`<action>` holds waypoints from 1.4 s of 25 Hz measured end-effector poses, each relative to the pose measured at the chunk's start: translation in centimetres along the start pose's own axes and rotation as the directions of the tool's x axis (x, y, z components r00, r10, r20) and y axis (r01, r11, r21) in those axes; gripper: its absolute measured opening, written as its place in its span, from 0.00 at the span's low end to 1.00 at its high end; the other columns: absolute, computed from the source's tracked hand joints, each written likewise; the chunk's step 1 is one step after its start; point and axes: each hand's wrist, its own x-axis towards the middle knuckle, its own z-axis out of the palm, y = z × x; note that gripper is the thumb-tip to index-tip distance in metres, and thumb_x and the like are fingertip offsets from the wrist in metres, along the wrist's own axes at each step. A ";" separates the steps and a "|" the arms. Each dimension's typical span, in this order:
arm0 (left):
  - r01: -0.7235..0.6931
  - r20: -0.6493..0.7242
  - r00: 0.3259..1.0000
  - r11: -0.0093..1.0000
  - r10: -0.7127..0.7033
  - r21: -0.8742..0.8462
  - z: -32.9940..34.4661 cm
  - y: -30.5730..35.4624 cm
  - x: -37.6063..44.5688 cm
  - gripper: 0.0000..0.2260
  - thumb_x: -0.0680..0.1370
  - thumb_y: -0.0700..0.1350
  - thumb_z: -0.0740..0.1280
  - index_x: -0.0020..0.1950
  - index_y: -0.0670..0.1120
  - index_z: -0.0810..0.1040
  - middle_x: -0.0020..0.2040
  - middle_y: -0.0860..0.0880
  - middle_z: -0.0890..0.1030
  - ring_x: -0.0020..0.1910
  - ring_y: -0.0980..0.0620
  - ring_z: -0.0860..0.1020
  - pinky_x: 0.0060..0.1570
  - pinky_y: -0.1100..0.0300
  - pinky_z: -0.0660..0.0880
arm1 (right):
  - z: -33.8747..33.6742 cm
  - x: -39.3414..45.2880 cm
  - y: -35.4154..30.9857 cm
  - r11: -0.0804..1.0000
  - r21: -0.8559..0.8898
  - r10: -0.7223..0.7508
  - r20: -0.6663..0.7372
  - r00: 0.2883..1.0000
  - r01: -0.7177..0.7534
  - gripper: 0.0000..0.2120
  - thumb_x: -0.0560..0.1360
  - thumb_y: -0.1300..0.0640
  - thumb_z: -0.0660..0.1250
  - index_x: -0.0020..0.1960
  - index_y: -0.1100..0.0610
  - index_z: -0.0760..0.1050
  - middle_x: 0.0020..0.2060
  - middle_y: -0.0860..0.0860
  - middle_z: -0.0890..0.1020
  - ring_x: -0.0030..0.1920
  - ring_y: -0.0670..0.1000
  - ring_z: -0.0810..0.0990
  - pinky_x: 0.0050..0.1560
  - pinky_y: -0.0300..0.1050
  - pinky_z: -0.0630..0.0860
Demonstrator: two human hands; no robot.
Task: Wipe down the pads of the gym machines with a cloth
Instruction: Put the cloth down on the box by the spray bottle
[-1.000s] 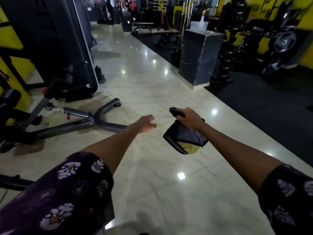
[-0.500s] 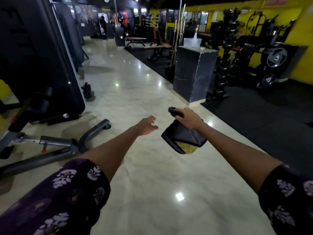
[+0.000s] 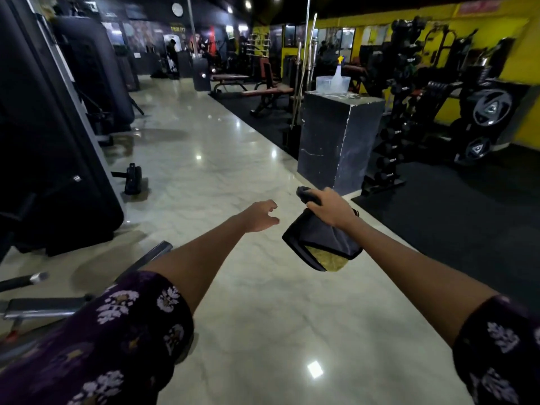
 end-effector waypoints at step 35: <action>-0.048 -0.112 0.993 0.996 0.039 -0.079 -20.1 -9.4 100.9 0.17 0.78 0.41 0.65 0.67 0.39 0.72 0.65 0.41 0.74 0.63 0.46 0.73 0.62 0.58 0.69 | -0.4 96.8 34.5 1.000 -0.005 0.000 -0.083 0.997 0.000 0.21 0.79 0.49 0.61 0.71 0.48 0.66 0.55 0.58 0.71 0.56 0.60 0.74 0.56 0.50 0.71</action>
